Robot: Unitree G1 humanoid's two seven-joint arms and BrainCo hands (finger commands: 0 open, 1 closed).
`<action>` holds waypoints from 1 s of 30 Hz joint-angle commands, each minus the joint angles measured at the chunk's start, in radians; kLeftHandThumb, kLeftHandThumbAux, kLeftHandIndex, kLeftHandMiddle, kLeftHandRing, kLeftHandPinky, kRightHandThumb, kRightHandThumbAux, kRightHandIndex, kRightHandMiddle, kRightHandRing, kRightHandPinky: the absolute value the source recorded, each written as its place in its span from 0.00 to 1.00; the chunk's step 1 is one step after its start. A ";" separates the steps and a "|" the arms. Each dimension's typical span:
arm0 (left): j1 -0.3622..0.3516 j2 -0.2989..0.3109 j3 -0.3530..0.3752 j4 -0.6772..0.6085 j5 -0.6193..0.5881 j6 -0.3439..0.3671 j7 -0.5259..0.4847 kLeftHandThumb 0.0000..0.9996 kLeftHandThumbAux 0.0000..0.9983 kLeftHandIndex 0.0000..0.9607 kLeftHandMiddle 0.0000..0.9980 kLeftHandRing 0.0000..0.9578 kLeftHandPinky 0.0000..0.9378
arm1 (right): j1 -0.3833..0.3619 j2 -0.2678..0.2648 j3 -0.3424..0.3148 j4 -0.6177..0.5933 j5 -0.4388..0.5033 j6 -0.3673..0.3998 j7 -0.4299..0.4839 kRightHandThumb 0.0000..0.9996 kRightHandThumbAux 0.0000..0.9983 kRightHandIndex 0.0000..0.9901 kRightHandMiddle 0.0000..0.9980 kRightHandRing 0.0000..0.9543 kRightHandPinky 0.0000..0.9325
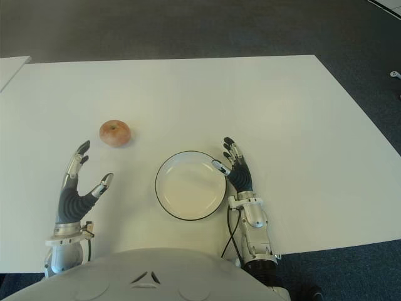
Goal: Put the apples into the plate.
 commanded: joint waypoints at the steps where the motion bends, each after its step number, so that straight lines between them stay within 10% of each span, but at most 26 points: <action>1: -0.157 0.151 0.072 -0.024 0.225 0.035 0.088 0.19 0.44 0.03 0.06 0.06 0.06 | 0.018 -0.005 -0.007 0.078 -0.002 0.046 -0.001 0.15 0.56 0.00 0.00 0.00 0.00; 15: -0.403 0.502 0.123 -0.234 0.340 0.334 -0.293 0.28 0.28 0.02 0.01 0.00 0.00 | -0.013 -0.007 -0.011 0.134 -0.014 0.025 -0.011 0.13 0.56 0.00 0.00 0.00 0.01; 30: -0.622 0.691 -0.078 -0.102 0.506 0.345 -0.357 0.23 0.24 0.03 0.02 0.00 0.01 | -0.012 0.006 -0.016 0.179 -0.013 -0.010 -0.021 0.11 0.57 0.00 0.00 0.00 0.02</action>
